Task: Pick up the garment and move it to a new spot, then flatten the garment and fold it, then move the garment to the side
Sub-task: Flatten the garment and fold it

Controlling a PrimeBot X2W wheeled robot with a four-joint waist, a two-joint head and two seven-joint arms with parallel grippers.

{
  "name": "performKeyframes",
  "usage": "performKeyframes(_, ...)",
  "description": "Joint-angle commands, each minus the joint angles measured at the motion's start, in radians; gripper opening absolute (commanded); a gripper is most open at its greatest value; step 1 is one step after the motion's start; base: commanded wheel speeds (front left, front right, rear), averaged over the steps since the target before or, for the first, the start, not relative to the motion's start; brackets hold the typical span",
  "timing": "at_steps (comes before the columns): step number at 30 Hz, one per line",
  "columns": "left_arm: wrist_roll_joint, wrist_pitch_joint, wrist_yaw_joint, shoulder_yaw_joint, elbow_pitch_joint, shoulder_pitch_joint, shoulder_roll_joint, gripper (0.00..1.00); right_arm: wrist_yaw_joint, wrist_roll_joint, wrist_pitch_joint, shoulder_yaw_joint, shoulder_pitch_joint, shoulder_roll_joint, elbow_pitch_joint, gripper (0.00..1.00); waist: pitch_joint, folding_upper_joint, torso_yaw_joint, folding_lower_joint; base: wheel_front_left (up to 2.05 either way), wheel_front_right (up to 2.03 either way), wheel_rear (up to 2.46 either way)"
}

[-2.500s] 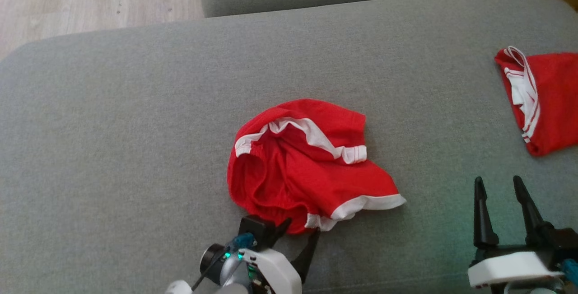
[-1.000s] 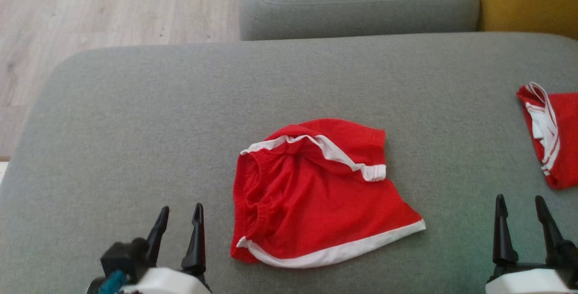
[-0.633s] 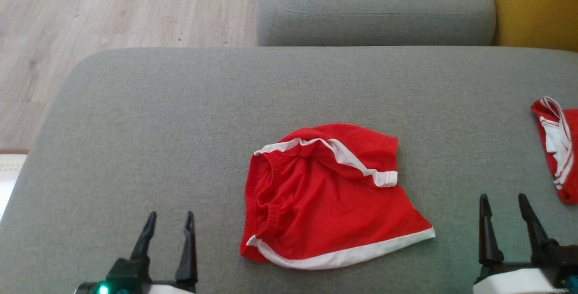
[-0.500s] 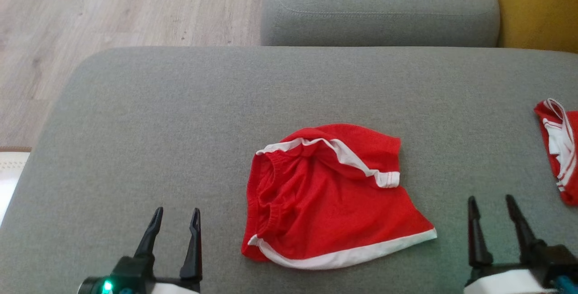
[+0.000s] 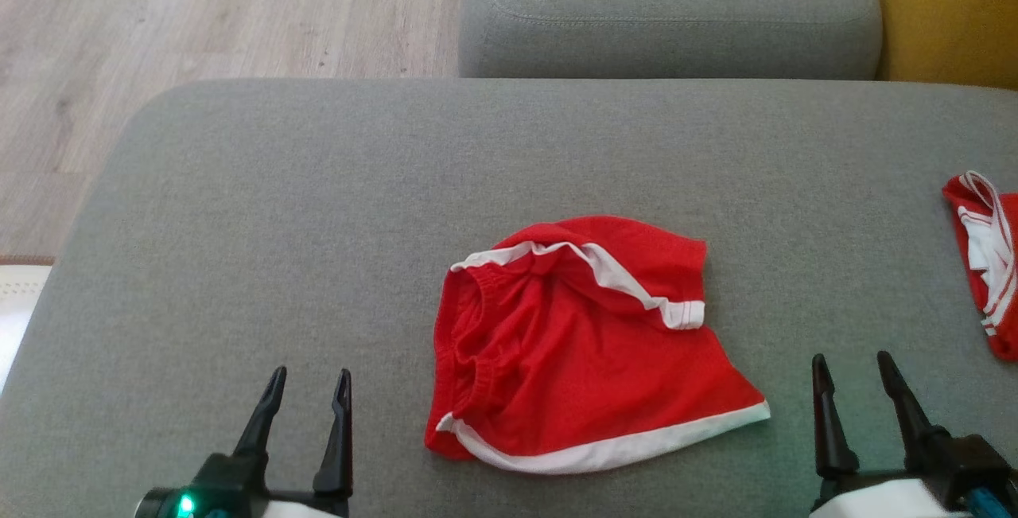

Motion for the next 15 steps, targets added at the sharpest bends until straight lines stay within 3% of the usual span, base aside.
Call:
performKeyframes(1,0.018,-0.012,-0.005,0.043,-0.026,-0.029,-0.011,1.00,0.007,0.001,-0.009,0.021,-0.017,-0.010,-0.031,1.00,0.001,0.0000,0.000,0.0000,0.00,0.00,0.00)
performKeyframes(6,0.028,-0.012,-0.018,0.025,-0.035,-0.038,-0.019,1.00,0.007,0.023,-0.005,-0.004,-0.023,-0.010,-0.020,1.00,0.000,0.0000,-0.006,0.0000,0.00,0.00,0.00)
performKeyframes(10,0.031,0.007,-0.076,-0.031,0.047,-0.044,-0.008,1.00,0.007,0.004,0.137,0.092,-0.046,-0.042,0.023,1.00,0.006,0.0000,-0.015,0.0000,0.00,0.00,0.00)
performKeyframes(15,0.031,0.141,-0.133,-0.094,0.093,-0.094,0.003,1.00,0.007,0.022,0.320,0.161,-0.104,-0.087,0.055,1.00,0.043,0.0000,-0.019,0.0000,0.00,0.00,0.00)
